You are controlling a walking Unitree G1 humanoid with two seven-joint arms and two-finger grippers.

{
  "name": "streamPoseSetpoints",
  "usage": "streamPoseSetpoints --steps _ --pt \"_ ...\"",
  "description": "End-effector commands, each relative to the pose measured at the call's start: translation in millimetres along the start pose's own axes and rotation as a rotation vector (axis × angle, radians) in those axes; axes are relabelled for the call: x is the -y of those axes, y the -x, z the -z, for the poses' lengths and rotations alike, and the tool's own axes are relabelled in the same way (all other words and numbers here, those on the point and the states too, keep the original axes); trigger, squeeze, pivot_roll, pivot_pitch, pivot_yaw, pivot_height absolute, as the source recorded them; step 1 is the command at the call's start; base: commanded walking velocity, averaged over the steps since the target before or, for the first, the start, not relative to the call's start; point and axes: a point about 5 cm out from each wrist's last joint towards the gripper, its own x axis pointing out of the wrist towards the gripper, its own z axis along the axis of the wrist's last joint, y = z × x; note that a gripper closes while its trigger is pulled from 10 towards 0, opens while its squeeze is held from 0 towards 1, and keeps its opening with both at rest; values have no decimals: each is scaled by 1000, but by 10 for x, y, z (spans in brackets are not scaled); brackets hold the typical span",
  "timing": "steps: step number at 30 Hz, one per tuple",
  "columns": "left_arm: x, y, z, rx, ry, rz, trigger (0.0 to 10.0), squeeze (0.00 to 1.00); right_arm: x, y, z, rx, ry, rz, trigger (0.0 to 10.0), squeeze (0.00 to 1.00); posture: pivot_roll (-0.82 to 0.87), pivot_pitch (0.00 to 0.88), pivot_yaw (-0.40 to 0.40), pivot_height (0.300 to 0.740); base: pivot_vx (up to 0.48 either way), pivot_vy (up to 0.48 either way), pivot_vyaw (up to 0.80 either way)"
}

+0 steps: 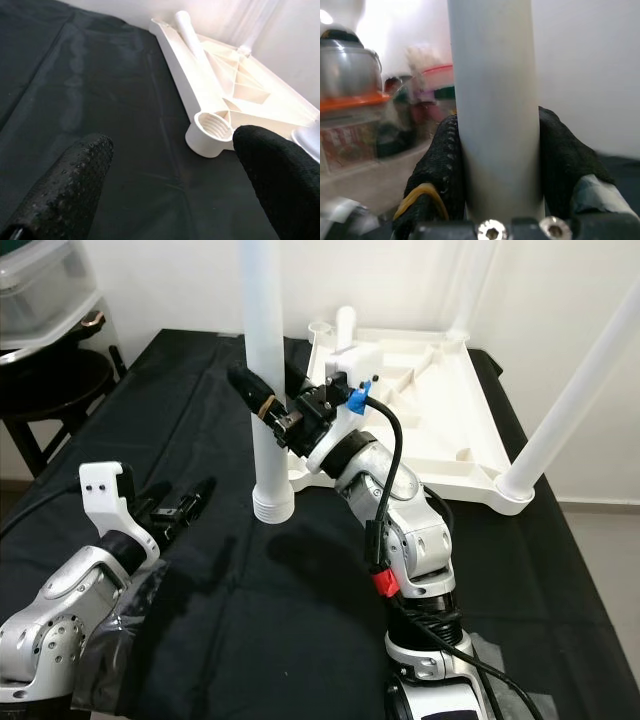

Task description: Building children table

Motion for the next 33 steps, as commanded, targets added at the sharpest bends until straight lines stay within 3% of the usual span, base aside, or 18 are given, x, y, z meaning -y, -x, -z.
streamPoseSetpoints --steps 1,2,3,5,8,12,24,27,28,33 --pt "-2 3 32 4 -13 -3 10000 0 118 -45 24 -23 112 65 10000 0 -17 48 -19 740 0 0 0" --pt "-2 3 32 4 -13 -3 10000 0 118 -45 24 -23 112 65 10000 0 -17 48 -19 740 0 0 0" --pt "-27 -7 80 -8 -38 -3 10000 0 250 -82 81 -54 186 138 10000 0 -20 47 -16 740 0 0 0" --pt "-40 -16 128 -23 -65 -1 10000 0 342 -115 133 -70 212 183 10000 0 -19 49 -15 740 0 0 0" --pt "-33 -17 180 -32 -89 2 10000 0 412 -162 196 -74 201 214 10000 0 -13 56 -17 740 0 0 0" --pt "16 15 177 -20 -94 -5 10000 0 404 -254 191 -29 109 180 10000 0 8 95 -18 740 0 0 0" --pt "-42 167 84 32 -93 -38 10000 0 399 -456 -32 99 99 69 10000 0 24 226 -11 740 0 0 0" --pt "5 214 52 42 -71 -22 10000 0 405 -479 -73 122 81 33 10000 0 28 264 -9 740 0 0 0" --pt "41 276 12 57 -51 -19 10000 0 407 -492 -128 165 35 -11 10000 0 38 300 -9 740 0 0 0" --pt "54 316 -12 68 -38 -23 10000 0 410 -500 -167 201 -7 -36 10000 0 40 306 -10 740 0 0 0"
